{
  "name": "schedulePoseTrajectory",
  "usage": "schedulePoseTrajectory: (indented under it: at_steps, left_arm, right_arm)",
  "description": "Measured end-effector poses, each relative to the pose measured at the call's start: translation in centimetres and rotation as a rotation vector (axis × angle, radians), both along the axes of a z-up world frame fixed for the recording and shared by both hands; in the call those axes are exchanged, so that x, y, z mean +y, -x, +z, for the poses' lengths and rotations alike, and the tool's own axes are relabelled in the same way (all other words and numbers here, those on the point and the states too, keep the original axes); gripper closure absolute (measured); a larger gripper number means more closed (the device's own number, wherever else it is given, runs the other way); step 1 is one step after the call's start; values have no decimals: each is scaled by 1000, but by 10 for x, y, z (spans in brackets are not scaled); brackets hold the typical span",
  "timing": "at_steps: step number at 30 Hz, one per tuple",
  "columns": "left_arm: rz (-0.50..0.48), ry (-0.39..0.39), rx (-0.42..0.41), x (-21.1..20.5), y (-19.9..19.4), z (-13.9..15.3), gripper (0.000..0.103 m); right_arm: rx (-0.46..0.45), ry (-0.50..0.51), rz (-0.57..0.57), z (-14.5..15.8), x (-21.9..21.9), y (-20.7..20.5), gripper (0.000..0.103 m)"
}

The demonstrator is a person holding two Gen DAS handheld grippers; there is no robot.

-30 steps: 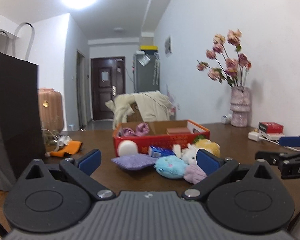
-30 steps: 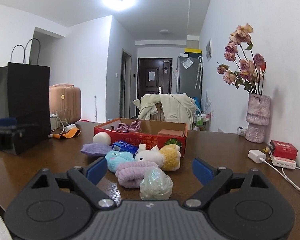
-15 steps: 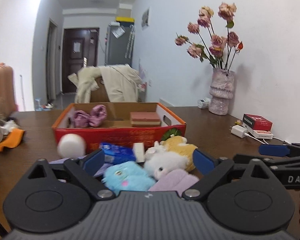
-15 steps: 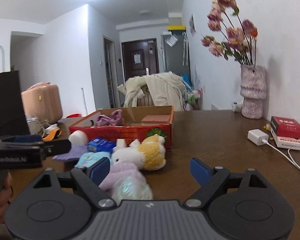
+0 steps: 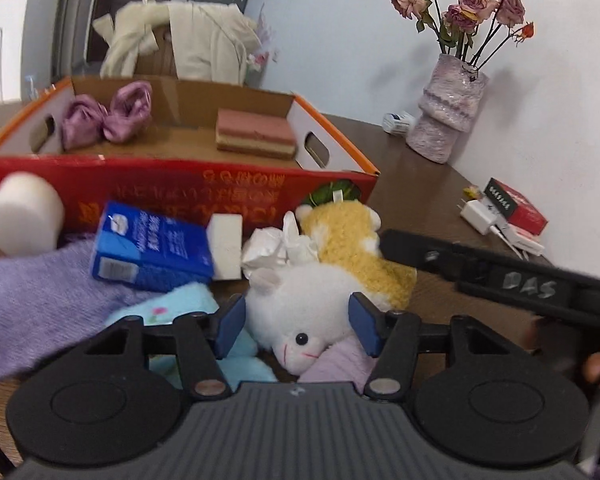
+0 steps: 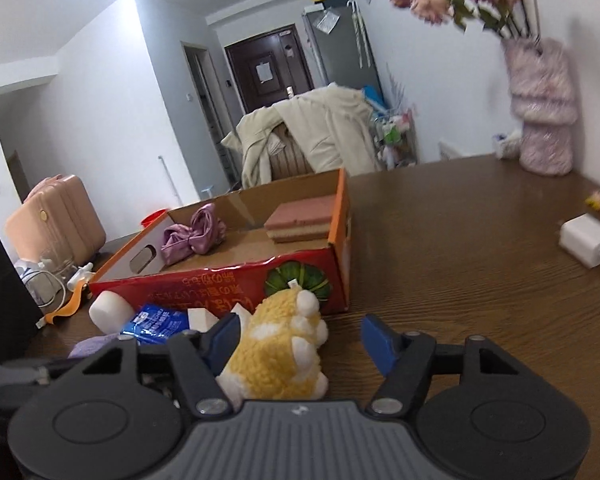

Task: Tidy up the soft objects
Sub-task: 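Grasp the white-and-yellow plush toy with the left gripper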

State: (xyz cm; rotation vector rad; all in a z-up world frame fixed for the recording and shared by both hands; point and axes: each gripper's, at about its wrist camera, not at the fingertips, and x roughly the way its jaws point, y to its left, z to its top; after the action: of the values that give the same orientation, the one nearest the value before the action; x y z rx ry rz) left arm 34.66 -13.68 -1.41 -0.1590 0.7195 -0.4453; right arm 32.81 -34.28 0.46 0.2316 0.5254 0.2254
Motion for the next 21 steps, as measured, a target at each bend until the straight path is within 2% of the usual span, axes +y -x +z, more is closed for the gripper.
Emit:
schedulePoseTrajectory:
  at_steps: [5,9,12,14,21]
  left_arm:
    - [-7,20,14,3,-5,-3,36]
    - [-40,9,6,-3,-5,-3,28]
    - [-58,6,-10,-10,-1,-2,32]
    - [-59,1,-21,-12,1,1,39]
    - [-64,44,-141,-3,33,40,43]
  right_arm:
    - [32,-39,20,-16,2,-9,40]
    - [42,-110,50,-21,-5,-10,57]
    - [45,-134,53,-23,-7,-9,60]
    - [40,-138,40,-22,-7,-8,61]
    - [-39,-158,29,8,-9,22,63]
